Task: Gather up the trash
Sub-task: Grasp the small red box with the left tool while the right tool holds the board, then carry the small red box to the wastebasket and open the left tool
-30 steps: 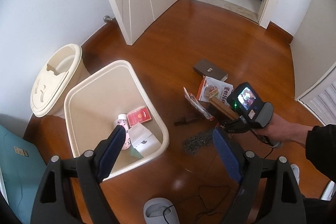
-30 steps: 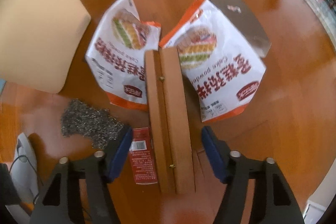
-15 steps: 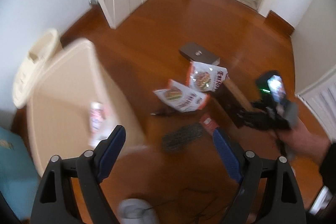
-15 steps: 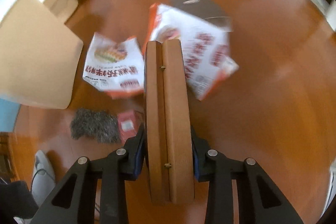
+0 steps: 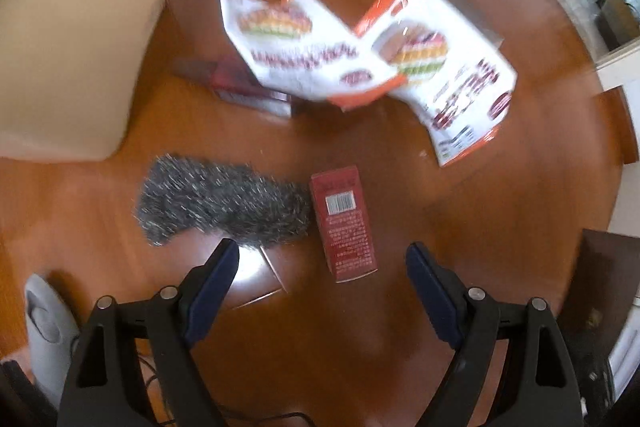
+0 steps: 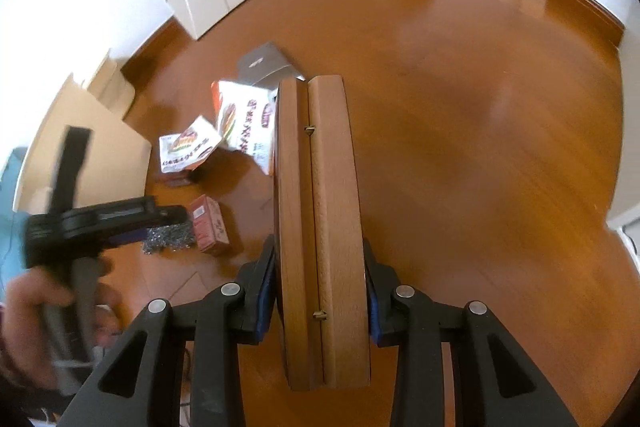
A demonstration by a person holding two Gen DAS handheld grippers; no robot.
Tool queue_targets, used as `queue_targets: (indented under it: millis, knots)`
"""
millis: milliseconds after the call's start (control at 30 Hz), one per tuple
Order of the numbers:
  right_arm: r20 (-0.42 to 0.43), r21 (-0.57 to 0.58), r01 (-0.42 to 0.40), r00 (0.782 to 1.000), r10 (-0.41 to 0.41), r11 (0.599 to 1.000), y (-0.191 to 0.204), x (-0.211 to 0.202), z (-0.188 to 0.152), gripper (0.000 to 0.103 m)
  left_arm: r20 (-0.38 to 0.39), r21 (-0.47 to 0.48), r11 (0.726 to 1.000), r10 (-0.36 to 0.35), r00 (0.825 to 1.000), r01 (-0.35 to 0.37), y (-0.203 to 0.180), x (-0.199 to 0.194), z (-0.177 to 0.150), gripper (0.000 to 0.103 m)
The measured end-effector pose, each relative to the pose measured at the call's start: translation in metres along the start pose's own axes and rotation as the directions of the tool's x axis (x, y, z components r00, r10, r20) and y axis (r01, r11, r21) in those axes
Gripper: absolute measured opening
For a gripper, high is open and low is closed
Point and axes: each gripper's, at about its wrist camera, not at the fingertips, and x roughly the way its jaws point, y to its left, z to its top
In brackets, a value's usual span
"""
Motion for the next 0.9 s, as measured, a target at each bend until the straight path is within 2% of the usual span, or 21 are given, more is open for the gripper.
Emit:
queue_targets:
  millis: [100,200,533,600,700,733,767,900]
  knots:
    - [0.019,0.030,-0.009,1.000,0.008,1.000,-0.014,-0.005,-0.006,0.038,-0.022,-0.035,0.999,0.005,1.000,-0.005,0.000,0.014,-0.003,0.085]
    - [0.020,0.052,-0.022,1.000,0.021,0.998,-0.024,-0.006,-0.013,0.038,-0.012,-0.037,0.999,-0.010,1.000,0.010,-0.005,0.017,-0.007,0.085]
    - [0.048,0.087,-0.023,0.999,0.019,0.996,-0.030,-0.007,-0.020,0.038,-0.047,-0.098,0.995,-0.001,0.999,-0.003,0.001,0.048,-0.013,0.085]
    - [0.049,0.094,-0.023,0.999,0.018,0.995,-0.032,-0.006,-0.021,0.038,-0.042,-0.104,0.994,-0.027,0.999,0.023,0.000,0.055,-0.011,0.080]
    - [0.050,0.100,-0.023,0.999,0.018,0.995,-0.033,-0.007,-0.021,0.038,-0.022,-0.104,0.995,-0.010,1.000,0.008,-0.002,0.059,-0.008,0.052]
    - [0.049,0.099,-0.022,0.999,0.017,0.995,-0.034,-0.007,-0.022,0.038,-0.019,-0.088,0.996,0.004,1.000,-0.005,-0.005,0.061,-0.006,0.038]
    - [0.048,0.099,-0.020,0.999,0.015,0.995,-0.034,-0.006,-0.022,0.038,-0.022,-0.077,0.997,0.006,1.000,-0.008,-0.005,0.063,-0.002,0.030]
    - [0.037,0.094,-0.010,0.999,0.006,0.996,-0.030,-0.005,-0.020,0.038,-0.019,-0.055,0.998,-0.018,1.000,0.017,-0.009,0.062,-0.003,0.029]
